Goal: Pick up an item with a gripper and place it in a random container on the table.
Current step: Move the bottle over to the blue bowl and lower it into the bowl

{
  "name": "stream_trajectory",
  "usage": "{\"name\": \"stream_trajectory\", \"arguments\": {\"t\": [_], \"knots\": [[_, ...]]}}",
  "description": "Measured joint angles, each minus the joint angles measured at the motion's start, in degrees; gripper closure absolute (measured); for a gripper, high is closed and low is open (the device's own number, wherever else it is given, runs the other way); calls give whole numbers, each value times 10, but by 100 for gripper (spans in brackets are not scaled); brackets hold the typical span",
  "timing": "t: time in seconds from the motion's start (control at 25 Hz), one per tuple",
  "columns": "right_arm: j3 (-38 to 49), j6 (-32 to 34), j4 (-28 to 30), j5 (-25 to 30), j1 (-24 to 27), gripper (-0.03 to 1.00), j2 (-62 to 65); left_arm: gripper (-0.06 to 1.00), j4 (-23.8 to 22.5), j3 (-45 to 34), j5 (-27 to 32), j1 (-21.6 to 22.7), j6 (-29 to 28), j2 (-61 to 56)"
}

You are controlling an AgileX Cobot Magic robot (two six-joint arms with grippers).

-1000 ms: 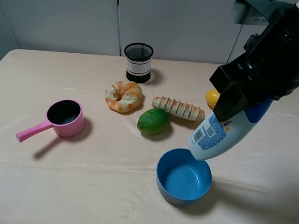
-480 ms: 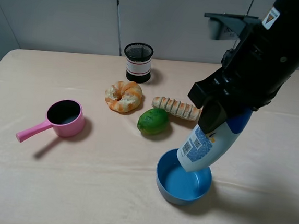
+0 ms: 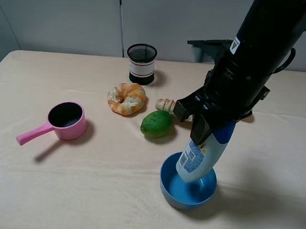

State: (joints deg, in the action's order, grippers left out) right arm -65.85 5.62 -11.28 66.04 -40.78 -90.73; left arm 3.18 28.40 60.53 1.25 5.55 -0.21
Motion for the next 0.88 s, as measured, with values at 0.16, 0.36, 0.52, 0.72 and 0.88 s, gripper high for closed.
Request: {"name": "stream_trajectory", "arguments": {"t": [0.16, 0.36, 0.52, 0.72, 0.88], "knots": [[2, 0, 0, -11, 0, 70, -5, 0, 0, 0, 0, 0, 0, 0], [8, 0, -2, -38, 0, 70, -5, 0, 0, 0, 0, 0, 0, 0], [36, 0, -15, -67, 0, 70, -5, 0, 0, 0, 0, 0, 0, 0], [61, 1, -18, -91, 0, 70, -6, 0, 0, 0, 0, 0, 0, 0], [90, 1, -18, -122, 0, 70, -6, 0, 0, 0, 0, 0, 0, 0]]}}
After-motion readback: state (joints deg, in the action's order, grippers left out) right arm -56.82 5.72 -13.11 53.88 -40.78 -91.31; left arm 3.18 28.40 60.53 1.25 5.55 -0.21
